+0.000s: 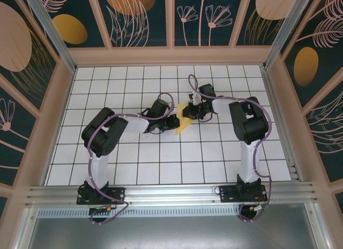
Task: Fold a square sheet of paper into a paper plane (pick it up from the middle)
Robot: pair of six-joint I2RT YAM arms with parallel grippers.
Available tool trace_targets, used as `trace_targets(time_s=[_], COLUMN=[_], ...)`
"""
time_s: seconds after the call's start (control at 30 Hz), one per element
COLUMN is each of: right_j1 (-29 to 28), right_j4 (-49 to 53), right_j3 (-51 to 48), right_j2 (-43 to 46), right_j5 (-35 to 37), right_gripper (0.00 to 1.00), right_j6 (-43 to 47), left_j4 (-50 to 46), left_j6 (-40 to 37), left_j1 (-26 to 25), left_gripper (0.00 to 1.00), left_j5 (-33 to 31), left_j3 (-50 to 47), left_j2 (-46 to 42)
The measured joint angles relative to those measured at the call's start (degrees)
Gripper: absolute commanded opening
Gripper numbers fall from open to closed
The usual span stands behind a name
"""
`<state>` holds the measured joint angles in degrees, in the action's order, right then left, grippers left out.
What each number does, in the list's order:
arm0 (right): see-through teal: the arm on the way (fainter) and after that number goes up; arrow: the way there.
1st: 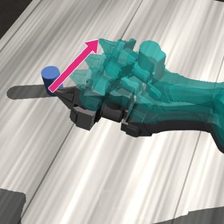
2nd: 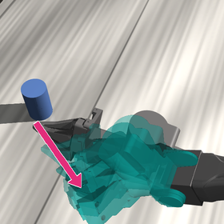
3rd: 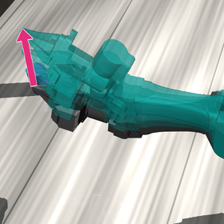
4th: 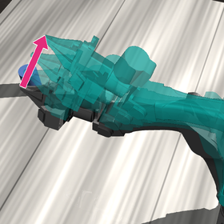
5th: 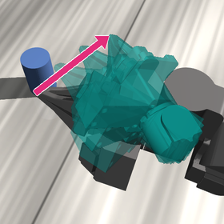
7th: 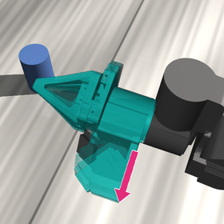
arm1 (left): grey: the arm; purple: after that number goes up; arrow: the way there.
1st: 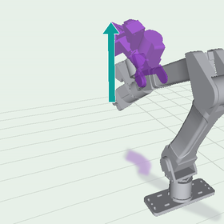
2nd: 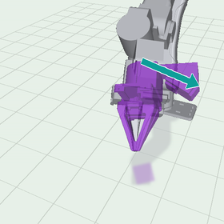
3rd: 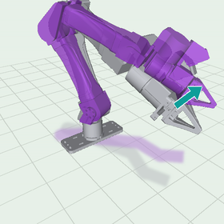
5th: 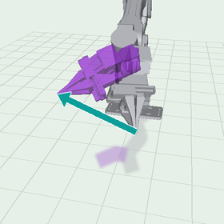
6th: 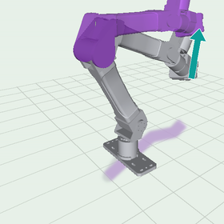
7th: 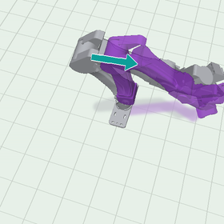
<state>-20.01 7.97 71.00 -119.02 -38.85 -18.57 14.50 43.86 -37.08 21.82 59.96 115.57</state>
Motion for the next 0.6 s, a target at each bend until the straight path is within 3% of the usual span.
trace_targets(time_s=[0.6], right_j1=[6.3], right_j4=[1.4], right_j3=[9.2], right_j2=[-5.6], right_j5=[2.3], right_gripper=[0.08], right_j6=[-4.2], left_j4=[0.0], left_j6=[-0.3], left_j1=[0.0], left_gripper=[0.00], left_j5=[0.0], left_j3=[-0.1], left_j2=[0.0])
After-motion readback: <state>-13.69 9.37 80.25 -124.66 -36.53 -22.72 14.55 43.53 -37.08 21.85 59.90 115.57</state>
